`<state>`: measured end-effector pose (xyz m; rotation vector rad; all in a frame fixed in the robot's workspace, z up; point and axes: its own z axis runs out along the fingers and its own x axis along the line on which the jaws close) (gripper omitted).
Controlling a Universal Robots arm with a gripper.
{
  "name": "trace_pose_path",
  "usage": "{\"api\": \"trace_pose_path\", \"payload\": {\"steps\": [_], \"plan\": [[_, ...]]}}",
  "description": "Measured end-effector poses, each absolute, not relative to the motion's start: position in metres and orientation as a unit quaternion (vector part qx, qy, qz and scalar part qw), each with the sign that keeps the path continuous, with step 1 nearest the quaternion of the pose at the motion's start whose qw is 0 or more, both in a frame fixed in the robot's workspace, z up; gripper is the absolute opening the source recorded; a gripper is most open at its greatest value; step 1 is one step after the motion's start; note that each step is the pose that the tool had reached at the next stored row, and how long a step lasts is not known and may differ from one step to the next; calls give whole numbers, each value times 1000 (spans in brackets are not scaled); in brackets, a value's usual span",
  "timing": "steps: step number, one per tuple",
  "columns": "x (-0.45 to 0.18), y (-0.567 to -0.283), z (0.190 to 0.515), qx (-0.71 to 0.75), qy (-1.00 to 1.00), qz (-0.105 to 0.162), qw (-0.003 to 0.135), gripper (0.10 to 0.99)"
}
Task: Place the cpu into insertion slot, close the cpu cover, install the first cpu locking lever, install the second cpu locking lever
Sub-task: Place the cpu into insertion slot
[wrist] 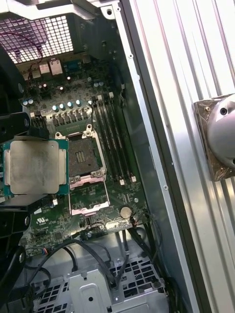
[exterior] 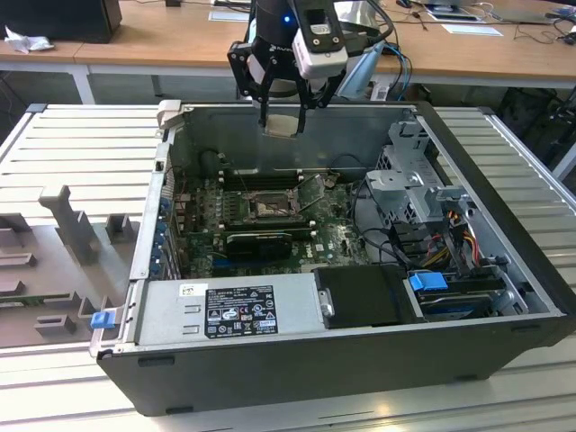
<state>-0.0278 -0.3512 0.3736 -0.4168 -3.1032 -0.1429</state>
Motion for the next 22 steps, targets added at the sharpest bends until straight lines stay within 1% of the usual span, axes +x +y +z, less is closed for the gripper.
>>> {"api": "trace_pose_path", "payload": {"steps": [13, 22], "plan": [[-28, -351, 374, -150, -988, -46, 3, 529], [-28, -351, 373, -223, -974, -46, -1, 529]]}}
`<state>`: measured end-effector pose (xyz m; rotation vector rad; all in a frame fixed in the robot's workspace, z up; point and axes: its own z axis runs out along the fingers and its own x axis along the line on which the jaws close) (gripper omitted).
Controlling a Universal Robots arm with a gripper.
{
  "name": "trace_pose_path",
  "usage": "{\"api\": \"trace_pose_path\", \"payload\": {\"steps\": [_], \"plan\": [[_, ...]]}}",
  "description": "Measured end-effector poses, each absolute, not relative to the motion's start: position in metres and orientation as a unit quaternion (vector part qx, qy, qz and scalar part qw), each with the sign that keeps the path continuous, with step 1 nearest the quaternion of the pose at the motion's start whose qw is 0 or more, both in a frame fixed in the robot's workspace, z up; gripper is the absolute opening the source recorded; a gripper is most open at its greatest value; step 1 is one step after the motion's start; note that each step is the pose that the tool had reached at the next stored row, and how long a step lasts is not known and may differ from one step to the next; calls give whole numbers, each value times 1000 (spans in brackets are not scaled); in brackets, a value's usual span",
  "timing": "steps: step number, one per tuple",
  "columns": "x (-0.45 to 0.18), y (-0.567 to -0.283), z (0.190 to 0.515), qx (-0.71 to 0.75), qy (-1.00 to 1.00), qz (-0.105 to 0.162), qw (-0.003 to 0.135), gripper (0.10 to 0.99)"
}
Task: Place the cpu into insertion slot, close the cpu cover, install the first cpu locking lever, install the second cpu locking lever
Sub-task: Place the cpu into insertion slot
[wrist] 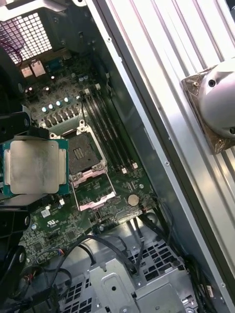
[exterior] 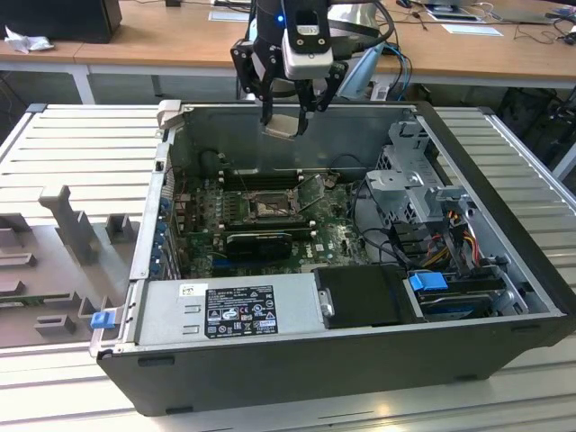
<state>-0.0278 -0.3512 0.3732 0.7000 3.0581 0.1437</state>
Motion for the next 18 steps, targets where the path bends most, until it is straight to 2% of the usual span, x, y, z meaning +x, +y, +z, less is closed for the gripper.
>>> {"api": "trace_pose_path", "payload": {"steps": [18], "plan": [[-28, -351, 373, 256, 965, 46, 2, 529]]}}
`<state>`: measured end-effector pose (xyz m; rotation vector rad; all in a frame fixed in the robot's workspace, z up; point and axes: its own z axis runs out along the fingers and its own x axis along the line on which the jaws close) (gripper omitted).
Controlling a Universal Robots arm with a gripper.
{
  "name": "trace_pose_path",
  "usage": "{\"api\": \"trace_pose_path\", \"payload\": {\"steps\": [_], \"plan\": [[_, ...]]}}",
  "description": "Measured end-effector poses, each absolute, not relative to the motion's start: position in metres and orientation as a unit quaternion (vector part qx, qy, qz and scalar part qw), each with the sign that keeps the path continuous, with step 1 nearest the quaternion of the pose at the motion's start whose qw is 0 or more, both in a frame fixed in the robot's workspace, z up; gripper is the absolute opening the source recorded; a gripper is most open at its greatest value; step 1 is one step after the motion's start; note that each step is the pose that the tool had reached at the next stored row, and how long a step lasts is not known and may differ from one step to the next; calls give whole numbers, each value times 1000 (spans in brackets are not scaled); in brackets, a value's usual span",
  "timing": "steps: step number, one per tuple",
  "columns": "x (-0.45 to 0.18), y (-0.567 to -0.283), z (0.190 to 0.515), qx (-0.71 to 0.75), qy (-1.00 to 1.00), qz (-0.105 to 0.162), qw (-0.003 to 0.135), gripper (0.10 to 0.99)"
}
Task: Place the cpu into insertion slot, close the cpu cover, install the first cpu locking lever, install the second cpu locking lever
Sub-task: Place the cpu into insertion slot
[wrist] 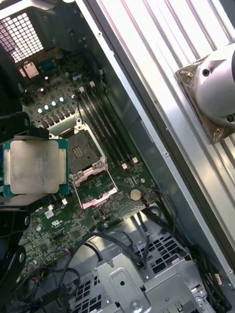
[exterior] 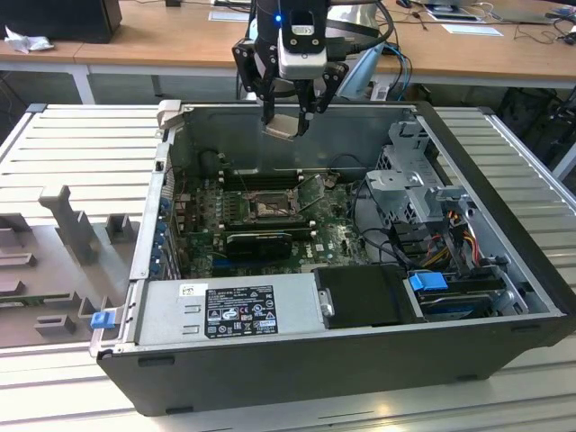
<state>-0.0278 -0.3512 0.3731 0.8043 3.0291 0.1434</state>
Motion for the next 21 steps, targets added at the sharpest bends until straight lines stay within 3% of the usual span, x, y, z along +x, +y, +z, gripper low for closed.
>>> {"api": "trace_pose_path", "payload": {"steps": [21], "plan": [[-28, -351, 373, 296, 954, 46, 4, 529]]}}
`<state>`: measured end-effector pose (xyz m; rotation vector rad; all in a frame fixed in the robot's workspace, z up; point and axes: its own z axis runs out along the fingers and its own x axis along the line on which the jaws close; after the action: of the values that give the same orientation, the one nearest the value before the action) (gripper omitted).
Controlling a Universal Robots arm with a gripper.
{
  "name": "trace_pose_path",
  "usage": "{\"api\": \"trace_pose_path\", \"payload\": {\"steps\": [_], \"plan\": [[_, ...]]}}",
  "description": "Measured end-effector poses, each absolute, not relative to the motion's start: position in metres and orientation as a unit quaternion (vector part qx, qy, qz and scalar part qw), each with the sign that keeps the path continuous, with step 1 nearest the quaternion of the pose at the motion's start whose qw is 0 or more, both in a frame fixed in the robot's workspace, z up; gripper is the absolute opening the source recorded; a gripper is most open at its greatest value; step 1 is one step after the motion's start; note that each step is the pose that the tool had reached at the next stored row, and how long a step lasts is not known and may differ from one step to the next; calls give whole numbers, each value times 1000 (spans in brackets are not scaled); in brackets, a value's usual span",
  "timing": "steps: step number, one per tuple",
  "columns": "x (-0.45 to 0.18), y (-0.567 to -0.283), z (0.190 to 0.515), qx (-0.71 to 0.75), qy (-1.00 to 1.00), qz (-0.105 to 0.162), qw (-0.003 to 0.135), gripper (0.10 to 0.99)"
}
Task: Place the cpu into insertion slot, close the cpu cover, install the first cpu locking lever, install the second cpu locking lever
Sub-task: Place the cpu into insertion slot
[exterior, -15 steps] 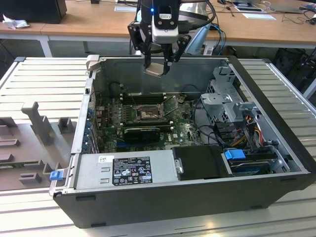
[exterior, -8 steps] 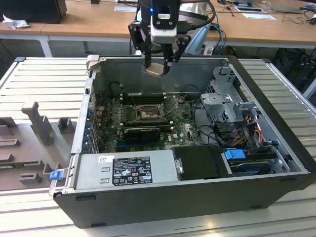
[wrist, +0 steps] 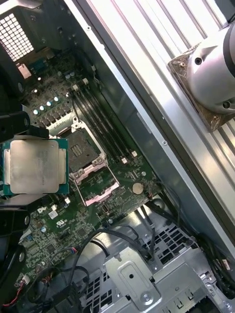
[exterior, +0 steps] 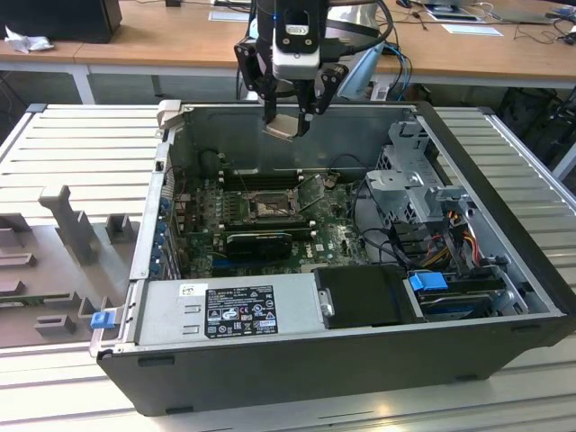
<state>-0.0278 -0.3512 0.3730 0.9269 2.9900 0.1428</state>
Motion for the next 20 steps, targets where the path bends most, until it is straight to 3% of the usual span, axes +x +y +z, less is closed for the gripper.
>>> {"api": "trace_pose_path", "payload": {"steps": [20], "plan": [[-28, -351, 373, 337, 940, 45, 6, 529]]}}
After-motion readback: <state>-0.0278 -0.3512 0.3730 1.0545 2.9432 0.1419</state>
